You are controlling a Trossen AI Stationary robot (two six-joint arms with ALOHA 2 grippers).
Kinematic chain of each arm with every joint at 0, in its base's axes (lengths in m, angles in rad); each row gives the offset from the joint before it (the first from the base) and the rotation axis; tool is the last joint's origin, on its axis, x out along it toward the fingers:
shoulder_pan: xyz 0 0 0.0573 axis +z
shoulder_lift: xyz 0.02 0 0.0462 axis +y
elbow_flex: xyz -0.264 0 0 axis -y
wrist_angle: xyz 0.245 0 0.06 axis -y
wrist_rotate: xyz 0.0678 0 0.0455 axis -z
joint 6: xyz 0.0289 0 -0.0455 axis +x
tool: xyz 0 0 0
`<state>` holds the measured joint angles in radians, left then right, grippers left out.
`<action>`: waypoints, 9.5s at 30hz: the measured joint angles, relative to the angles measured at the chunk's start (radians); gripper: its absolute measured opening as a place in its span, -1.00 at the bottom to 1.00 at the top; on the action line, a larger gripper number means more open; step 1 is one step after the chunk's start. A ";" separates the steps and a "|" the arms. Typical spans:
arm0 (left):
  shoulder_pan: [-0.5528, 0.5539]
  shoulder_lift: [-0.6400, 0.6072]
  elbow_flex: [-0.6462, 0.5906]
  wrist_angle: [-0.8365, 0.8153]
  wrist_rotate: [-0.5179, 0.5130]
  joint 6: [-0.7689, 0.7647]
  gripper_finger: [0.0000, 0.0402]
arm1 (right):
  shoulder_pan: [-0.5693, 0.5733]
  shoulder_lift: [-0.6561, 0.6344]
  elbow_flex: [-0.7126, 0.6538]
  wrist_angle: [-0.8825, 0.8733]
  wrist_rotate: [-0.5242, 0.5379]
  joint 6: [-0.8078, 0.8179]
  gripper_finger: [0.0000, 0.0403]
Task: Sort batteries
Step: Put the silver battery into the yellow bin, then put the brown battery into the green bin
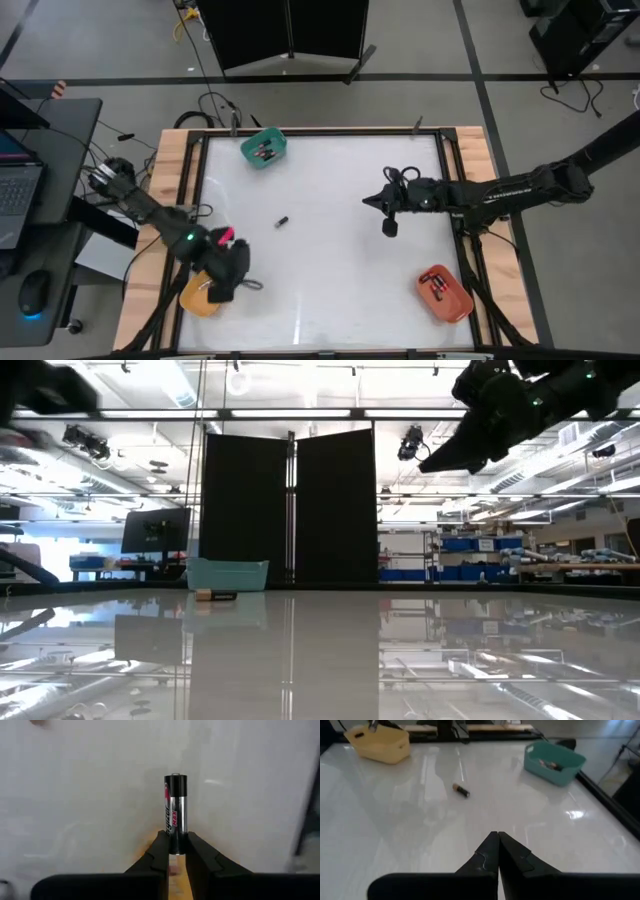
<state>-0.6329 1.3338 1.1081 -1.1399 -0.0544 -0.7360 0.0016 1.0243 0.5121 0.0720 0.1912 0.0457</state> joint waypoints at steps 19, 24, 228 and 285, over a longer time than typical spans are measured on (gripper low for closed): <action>-0.474 0.097 -0.006 0.092 -0.113 -0.952 -0.79 | -0.227 0.196 0.012 0.207 -0.335 -0.142 -0.94; -0.520 0.103 -0.077 0.110 -0.114 -1.098 -0.79 | -0.219 0.248 0.012 0.246 -0.335 -0.109 -0.94; 0.729 0.276 -0.536 2.502 0.270 0.725 -0.10 | 0.025 0.593 0.109 1.118 -0.051 -0.214 -0.70; 0.804 0.085 -0.276 1.722 0.424 0.888 -0.73 | 0.032 0.527 0.109 0.743 0.082 -0.227 -0.32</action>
<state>0.1712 1.4183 0.8321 0.5824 0.3699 0.1523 0.0337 1.5517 0.6216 0.8151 0.2731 -0.1812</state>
